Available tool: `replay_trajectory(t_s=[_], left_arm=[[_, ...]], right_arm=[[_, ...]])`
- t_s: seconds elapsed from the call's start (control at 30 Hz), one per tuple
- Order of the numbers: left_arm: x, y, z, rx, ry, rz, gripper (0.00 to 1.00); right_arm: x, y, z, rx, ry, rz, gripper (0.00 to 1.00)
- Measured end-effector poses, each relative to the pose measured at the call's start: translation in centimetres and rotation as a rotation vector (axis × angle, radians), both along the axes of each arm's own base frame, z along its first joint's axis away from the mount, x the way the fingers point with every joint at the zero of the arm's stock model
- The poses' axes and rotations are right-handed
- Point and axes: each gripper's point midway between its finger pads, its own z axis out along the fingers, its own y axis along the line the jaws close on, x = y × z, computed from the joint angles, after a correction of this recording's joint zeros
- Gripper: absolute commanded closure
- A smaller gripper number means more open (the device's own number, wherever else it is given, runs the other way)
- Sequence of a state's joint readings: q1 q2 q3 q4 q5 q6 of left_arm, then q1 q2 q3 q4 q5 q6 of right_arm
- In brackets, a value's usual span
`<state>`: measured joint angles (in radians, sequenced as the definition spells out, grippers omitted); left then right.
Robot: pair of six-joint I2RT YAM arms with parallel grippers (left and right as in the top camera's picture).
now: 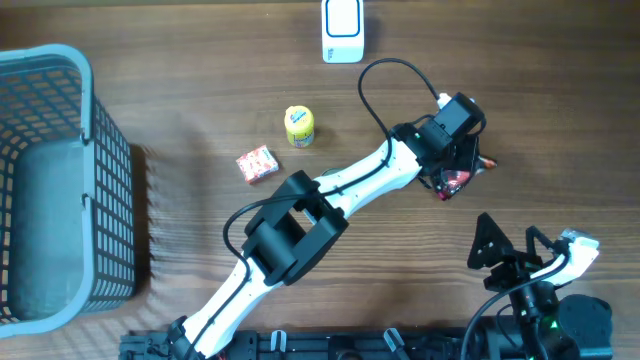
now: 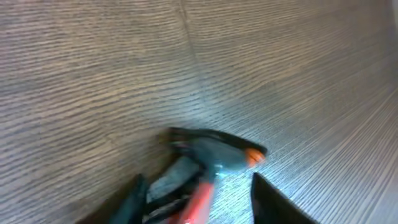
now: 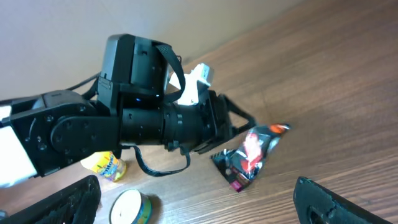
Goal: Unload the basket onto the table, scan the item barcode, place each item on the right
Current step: 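Grasp the packet with the right gripper and open the left gripper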
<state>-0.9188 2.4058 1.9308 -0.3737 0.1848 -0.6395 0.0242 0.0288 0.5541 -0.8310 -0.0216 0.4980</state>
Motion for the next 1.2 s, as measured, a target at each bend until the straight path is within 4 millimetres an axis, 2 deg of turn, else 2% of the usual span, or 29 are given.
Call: replay_trajectory(t_s=[0.03, 0.1, 0.13, 0.2, 0.23, 0.27, 0.3, 0.33, 0.4, 0.43, 0.5, 0.57, 0.63, 0.67, 0.77, 0.87, 0.9, 1.0, 1.07, 1.13, 1.2], left_arm=[[0.1, 0.1, 0.0, -0.001, -0.001, 0.002, 0.17], [0.2, 0.1, 0.0, -0.001, 0.0, 0.005, 0.03], [0.3, 0.2, 0.0, -0.001, 0.001, 0.007, 0.0], [1.0, 0.7, 0.1, 0.003, -0.012, 0.006, 0.0], [1.6, 1.1, 0.4, 0.003, -0.026, 0.005, 0.0], [2.3, 1.6, 1.1, 0.002, -0.044, 0.006, 0.0], [3.5, 2.8, 2.5, -0.001, -0.062, 0.018, 0.0], [5.3, 4.4, 5.3, -0.026, -0.096, 0.046, 0.0], [8.0, 7.1, 10.5, -0.081, -0.167, 0.102, 0.0], [9.8, 9.5, 14.6, -0.123, -0.223, 0.147, 0.0], [11.8, 13.7, 20.6, -0.18, -0.305, 0.222, 0.0], [12.9, 17.3, 24.7, -0.209, -0.361, 0.283, 0.0], [13.2, 20.1, 27.5, -0.227, -0.401, 0.327, 0.0], [13.2, 20.9, 28.4, -0.231, -0.412, 0.337, 0.0], [13.2, 22.0, 28.9, -0.21, -0.432, 0.335, 0.0], [13.0, 22.2, 28.5, -0.179, -0.439, 0.313, 0.0], [13.0, 22.2, 28.5, -0.172, -0.447, 0.305, 0.0], [12.8, 22.3, 28.1, -0.151, -0.443, 0.295, 0.0], [12.8, 22.4, 27.8, -0.142, -0.438, 0.298, 0.0], [12.8, 22.6, 27.5, -0.126, -0.43, 0.303, 0.0], [12.7, 22.7, 27.4, -0.121, -0.428, 0.305, 0.0]], right_arm=[[0.0, 0.0, 0.0, 0.022, 0.001, -0.006, 0.0], [0.0, 0.0, -0.1, 0.055, 0.006, -0.017, 0.0], [0.0, 0.0, -0.1, 0.068, 0.007, -0.022, 0.0], [0.0, 0.0, -0.1, 0.082, 0.008, -0.026, 0.0], [-0.1, 0.0, -0.2, 0.086, 0.012, -0.027, 0.04], [-0.1, 0.0, -0.4, 0.091, 0.021, -0.029, 0.15], [-0.2, 0.0, -0.5, 0.094, 0.027, -0.032, 0.11], [-0.1, -0.1, -0.6, 0.112, 0.029, -0.046, 0.01], [-0.3, -0.6, -1.1, 0.188, 0.05, -0.1, 0.0], [-0.2, -0.9, -1.7, 0.272, 0.066, -0.148, 0.01], [0.7, -1.3, -3.6, 0.394, 0.127, -0.235, 0.0], [2.1, -1.5, -5.7, 0.464, 0.206, -0.301, 0.01], [4.3, -1.4, -8.1, 0.495, 0.32, -0.355, 0.0], [5.4, -1.3, -9.6, 0.487, 0.4, -0.375, 0.0], [7.4, -1.1, -13.3, 0.39, 0.697, -0.411, 0.0], [10.1, -1.0, -13.9, 0.288, 0.915, -0.405, 0.0], [12.2, -0.9, -13.6, 0.26, 0.948, -0.393, 0.0], [15.0, -0.3, -12.6, 0.233, 0.953, -0.364, 0.0], [15.5, -0.1, -12.0, 0.259, 0.935, -0.382, 0.02], [15.4, -0.2, -12.1, 0.29, 0.939, -0.421, 0.07], [15.1, -0.3, -12.5, 0.306, 0.956, -0.462, 0.07]])
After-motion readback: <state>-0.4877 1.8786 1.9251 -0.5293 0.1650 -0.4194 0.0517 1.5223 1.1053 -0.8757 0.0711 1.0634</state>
